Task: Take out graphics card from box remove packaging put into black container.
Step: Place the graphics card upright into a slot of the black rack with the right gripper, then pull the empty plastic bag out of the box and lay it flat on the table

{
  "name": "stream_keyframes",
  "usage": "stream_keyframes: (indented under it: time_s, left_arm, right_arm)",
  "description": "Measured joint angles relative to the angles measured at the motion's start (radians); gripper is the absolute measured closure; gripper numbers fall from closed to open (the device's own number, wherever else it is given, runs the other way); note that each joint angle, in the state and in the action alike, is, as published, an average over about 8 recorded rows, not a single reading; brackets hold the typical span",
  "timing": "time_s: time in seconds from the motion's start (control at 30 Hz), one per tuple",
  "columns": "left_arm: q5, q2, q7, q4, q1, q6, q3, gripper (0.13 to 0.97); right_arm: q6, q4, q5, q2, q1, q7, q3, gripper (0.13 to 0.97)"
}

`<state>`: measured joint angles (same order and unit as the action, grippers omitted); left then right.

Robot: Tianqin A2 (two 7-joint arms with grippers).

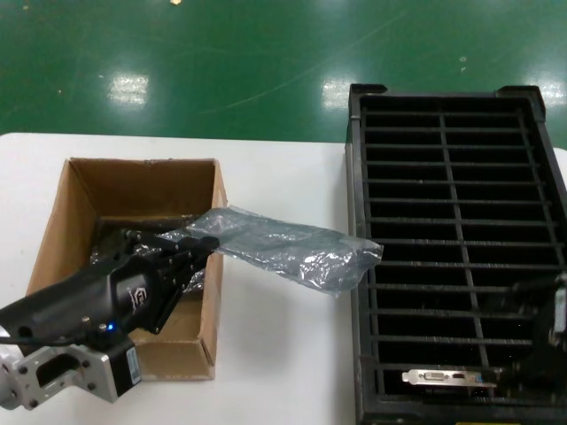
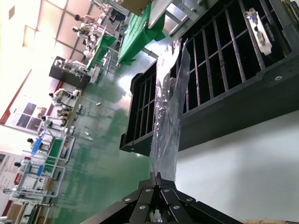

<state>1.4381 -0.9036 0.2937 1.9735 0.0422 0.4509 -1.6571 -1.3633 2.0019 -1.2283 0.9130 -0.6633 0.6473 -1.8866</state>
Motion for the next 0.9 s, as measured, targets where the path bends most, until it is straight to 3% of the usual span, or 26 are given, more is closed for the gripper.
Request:
stream_keyframes:
  time_s: [0.1,0.3,0.6,0.9]
  left_arm:
    - [0.0,0.0,0.0,0.0,0.0,0.0,0.0,0.957]
    - [0.0,0.0,0.0,0.0,0.0,0.0,0.0,0.957]
    - [0.0,0.0,0.0,0.0,0.0,0.0,0.0,0.957]
    - [0.0,0.0,0.0,0.0,0.0,0.0,0.0,0.957]
  right_arm:
    - [0.085,-0.007,0.009,0.003,0.06,0.016,0.063,0.718]
    - [0.306,-0.043,0.062,-0.041,0.22,0.058,0.219,0.576]
    - [0.643,-0.178,0.118,-0.204,0.408,0.086,0.418,0.381]
    - [0.799,-0.272,0.089,-0.287,0.475,0.105,0.511,0.234]
